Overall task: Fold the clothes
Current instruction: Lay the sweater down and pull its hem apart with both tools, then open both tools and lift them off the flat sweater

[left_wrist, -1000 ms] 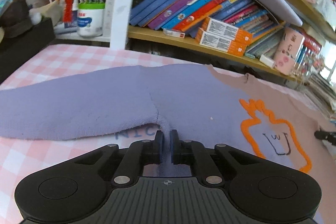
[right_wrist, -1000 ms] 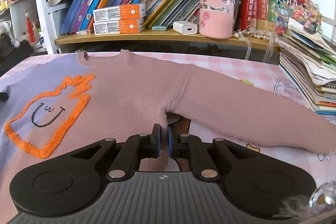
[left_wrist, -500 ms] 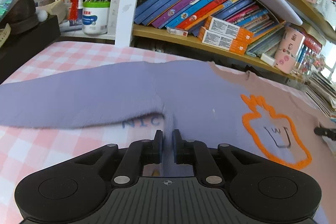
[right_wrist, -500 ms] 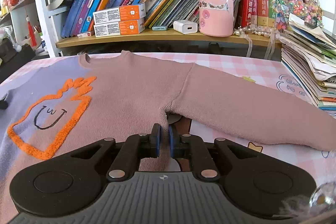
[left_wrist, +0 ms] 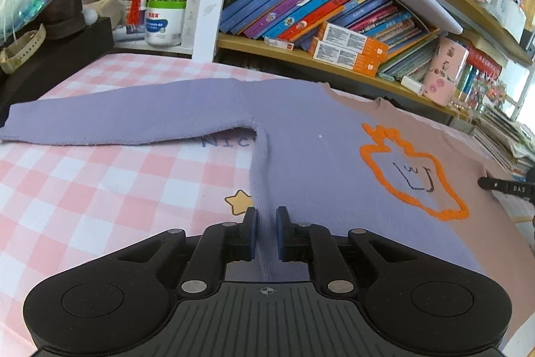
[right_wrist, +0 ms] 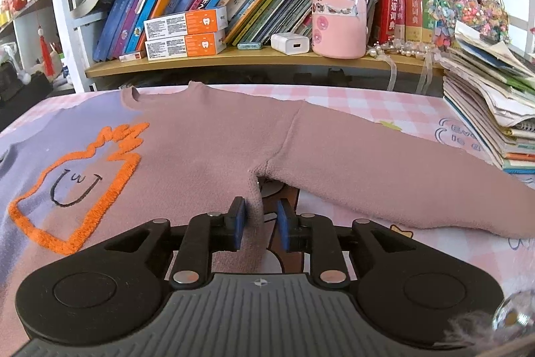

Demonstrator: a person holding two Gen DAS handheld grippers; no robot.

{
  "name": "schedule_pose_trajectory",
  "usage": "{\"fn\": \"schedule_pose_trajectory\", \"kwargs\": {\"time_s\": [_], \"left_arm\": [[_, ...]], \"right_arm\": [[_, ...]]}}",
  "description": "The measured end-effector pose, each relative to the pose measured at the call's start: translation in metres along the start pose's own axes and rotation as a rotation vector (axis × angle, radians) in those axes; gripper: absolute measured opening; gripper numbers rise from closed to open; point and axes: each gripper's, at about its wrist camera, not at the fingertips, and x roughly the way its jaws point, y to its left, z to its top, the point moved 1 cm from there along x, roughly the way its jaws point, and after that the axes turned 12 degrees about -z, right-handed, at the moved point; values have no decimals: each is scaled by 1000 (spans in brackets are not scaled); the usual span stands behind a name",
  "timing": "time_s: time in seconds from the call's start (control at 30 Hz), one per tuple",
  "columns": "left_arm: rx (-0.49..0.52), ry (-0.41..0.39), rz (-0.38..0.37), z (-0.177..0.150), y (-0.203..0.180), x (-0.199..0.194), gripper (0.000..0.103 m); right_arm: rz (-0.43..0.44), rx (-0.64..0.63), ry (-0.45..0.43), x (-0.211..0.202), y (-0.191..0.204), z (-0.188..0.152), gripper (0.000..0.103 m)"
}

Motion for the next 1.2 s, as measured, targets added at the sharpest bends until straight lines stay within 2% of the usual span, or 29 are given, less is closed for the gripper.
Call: {"fn": "schedule_pose_trajectory", "kwargs": {"time_s": [0.1,0.2,0.73,0.8,0.83,0.9,1.0,1.1,1.13,1.2], "left_arm": [[8,1,5,2,2,2,5],[2,-7,8,3,5,4,5],[-14,-29,-11,-1,8,1,9],[-29,-33,-21,0,10,1,11],[-35,-35,-25,0,11,1,11],[-37,-35,-26,0,11,1,11],[-24,-31,-19,0,9,2,12],[20,-20,-28,0,1,3,23],[36,-16,-32,0,-1,4,31],[67,-7,-39,0,-7,5,59]], "right_arm": [[9,7,4,-1,-1,0,19],[35,11,5,0,0,0,12],[45,13,3,1,0,1,12],[53,35,5,1,-3,2,17],[50,52,2,1,-5,1,27],[26,107,-32,-8,-12,-2,36],[28,201,-50,-27,-22,-14,36],[36,227,-52,-50,-19,-30,36],[40,211,-53,-60,-15,-35,36],[35,159,-61,-78,-4,-43,38]]}}
